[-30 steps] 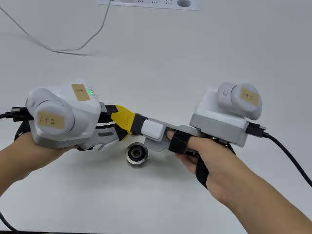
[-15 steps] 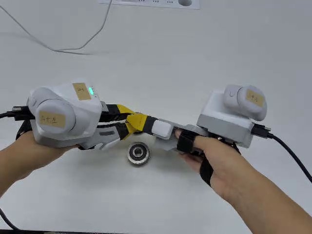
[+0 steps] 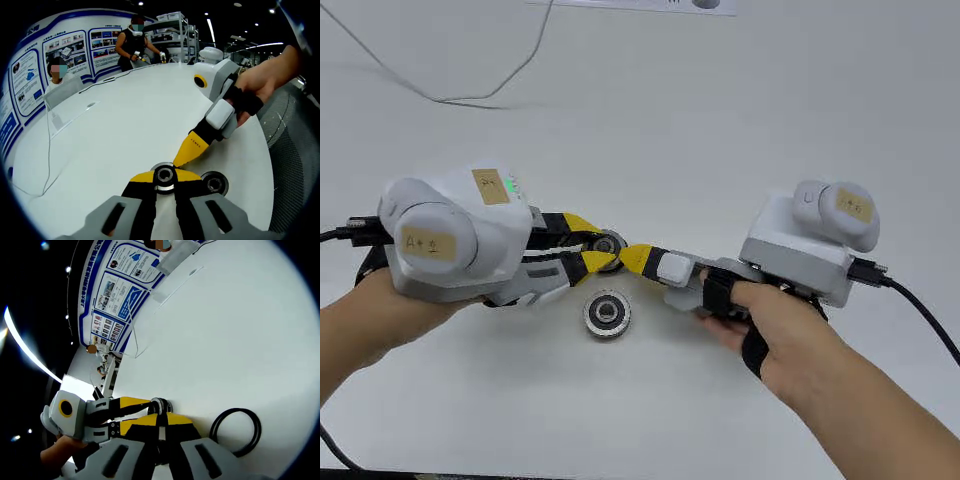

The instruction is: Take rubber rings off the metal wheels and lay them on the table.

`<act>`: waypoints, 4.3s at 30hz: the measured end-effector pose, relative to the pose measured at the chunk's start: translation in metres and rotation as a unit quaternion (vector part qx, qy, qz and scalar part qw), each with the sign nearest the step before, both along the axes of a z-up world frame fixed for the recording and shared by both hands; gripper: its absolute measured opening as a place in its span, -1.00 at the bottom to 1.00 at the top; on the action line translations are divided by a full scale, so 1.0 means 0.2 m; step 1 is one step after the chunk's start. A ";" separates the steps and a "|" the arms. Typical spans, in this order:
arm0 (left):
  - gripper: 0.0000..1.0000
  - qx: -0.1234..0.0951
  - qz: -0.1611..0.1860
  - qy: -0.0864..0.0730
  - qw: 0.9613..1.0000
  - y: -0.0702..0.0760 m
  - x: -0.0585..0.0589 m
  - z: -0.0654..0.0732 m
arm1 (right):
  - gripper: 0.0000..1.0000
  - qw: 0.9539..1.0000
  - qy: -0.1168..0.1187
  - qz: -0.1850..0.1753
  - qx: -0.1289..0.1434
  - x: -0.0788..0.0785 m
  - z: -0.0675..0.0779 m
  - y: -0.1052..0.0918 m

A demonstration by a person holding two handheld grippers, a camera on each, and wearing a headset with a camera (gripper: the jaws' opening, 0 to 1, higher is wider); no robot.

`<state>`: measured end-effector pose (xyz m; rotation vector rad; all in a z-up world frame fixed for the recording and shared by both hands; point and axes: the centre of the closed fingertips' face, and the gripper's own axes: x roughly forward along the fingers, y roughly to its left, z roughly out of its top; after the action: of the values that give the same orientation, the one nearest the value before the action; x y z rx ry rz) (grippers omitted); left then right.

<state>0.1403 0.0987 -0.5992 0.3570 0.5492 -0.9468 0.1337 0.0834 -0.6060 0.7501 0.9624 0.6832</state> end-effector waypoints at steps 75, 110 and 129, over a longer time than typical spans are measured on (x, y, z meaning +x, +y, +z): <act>-0.74 -0.001 -0.008 -0.001 1.000 0.00 0.00 0.00 | -0.16 0.996 -0.039 0.025 0.073 -0.02 0.07 0.08; -0.74 0.005 -0.011 0.001 1.000 0.00 0.00 0.00 | 0.05 0.996 -0.038 0.013 0.078 0.00 0.09 0.10; -0.74 0.004 -0.012 0.001 1.000 -0.01 0.00 0.00 | 0.02 0.995 -0.027 0.005 0.094 0.00 0.12 0.07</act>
<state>0.1395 0.0977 -0.5994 0.3699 0.5522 -0.9682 0.1338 0.0971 -0.5824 0.8881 0.8597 0.8068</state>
